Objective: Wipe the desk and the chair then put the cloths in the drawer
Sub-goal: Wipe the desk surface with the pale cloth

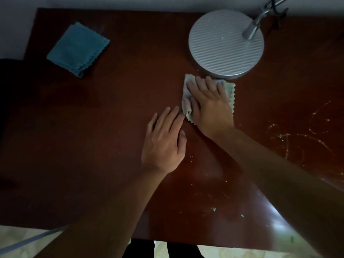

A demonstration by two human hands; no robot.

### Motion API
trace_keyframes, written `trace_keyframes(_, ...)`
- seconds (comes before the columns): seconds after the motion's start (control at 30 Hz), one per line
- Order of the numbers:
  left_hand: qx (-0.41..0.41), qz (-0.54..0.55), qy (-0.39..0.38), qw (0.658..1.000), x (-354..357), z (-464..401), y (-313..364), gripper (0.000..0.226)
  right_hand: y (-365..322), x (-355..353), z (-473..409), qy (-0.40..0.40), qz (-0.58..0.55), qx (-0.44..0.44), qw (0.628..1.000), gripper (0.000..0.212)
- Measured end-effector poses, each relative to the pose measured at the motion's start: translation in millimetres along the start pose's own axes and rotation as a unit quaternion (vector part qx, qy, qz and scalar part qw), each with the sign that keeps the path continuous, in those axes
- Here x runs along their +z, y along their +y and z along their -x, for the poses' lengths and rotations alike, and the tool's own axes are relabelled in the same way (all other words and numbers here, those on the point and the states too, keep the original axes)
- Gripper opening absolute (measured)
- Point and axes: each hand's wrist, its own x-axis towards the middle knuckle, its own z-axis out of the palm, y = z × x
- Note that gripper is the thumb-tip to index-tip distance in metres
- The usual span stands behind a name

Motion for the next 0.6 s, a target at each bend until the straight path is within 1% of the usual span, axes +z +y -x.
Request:
trace_keyframes(0.07,-0.003,0.011,0.005,1.000,0.0,0.7,1.0,0.048,-8.4,-0.3,-3.6,-0.010,0.004,-0.027,1.000,0.046)
trace_keyframes(0.13,-0.012,0.026,0.012,1.000,0.2,0.9,0.6,0.048,-12.6,-4.8,-2.0,-0.056,-0.030,-0.095,0.993,0.049)
trace_keyframes(0.2,-0.016,0.032,0.012,0.999,0.6,1.1,0.5,0.045,-6.1,-9.9,-0.2,-0.086,-0.070,-0.142,0.984,0.048)
trace_keyframes(0.27,-0.016,0.032,0.008,0.999,0.2,0.9,1.2,0.042,3.9,-11.3,-8.9,-0.083,-0.080,-0.162,0.980,0.046)
trace_keyframes(0.43,-0.011,0.039,0.007,0.999,0.0,1.1,0.3,0.037,-0.5,0.6,-57.4,-0.046,-0.119,-0.135,0.983,0.042)
trace_keyframes(0.6,-0.007,0.043,0.012,0.999,-0.7,0.5,0.7,0.038,-14.2,5.9,-67.1,-0.044,-0.088,-0.114,0.989,0.041)
